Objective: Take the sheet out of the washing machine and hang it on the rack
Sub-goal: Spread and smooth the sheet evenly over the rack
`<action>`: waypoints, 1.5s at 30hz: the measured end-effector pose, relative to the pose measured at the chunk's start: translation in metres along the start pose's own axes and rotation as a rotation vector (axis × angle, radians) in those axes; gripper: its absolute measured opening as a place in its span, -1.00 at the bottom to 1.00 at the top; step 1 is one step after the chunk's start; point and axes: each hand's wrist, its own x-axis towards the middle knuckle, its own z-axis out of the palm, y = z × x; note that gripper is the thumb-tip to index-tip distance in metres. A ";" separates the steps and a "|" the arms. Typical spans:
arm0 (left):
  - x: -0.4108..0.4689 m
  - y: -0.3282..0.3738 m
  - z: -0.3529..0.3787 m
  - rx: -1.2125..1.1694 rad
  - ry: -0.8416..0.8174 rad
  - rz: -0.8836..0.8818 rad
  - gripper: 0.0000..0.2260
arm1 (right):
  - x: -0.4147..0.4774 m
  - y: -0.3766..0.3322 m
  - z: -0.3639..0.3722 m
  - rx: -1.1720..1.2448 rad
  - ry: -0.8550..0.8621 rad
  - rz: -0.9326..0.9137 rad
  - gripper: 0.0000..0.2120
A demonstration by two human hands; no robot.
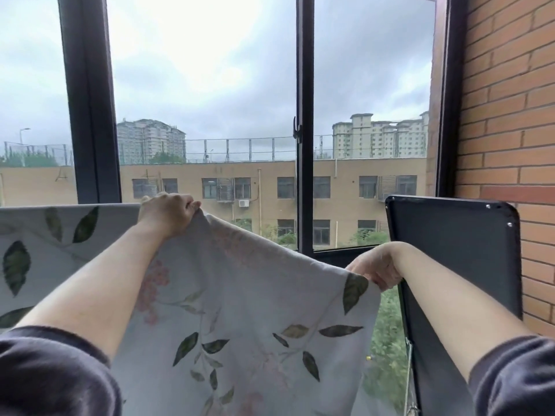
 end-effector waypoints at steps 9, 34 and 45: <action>-0.004 -0.008 -0.006 -0.086 -0.086 0.039 -0.70 | -0.033 -0.016 -0.027 0.699 0.809 -0.492 -0.96; -0.003 -0.024 0.004 -0.184 0.113 0.096 -0.75 | -0.040 -0.047 -0.038 -0.191 0.085 0.121 -0.85; -0.002 -0.033 0.004 -0.259 0.086 0.123 -0.80 | -0.041 -0.037 -0.055 0.486 0.705 -0.420 -0.83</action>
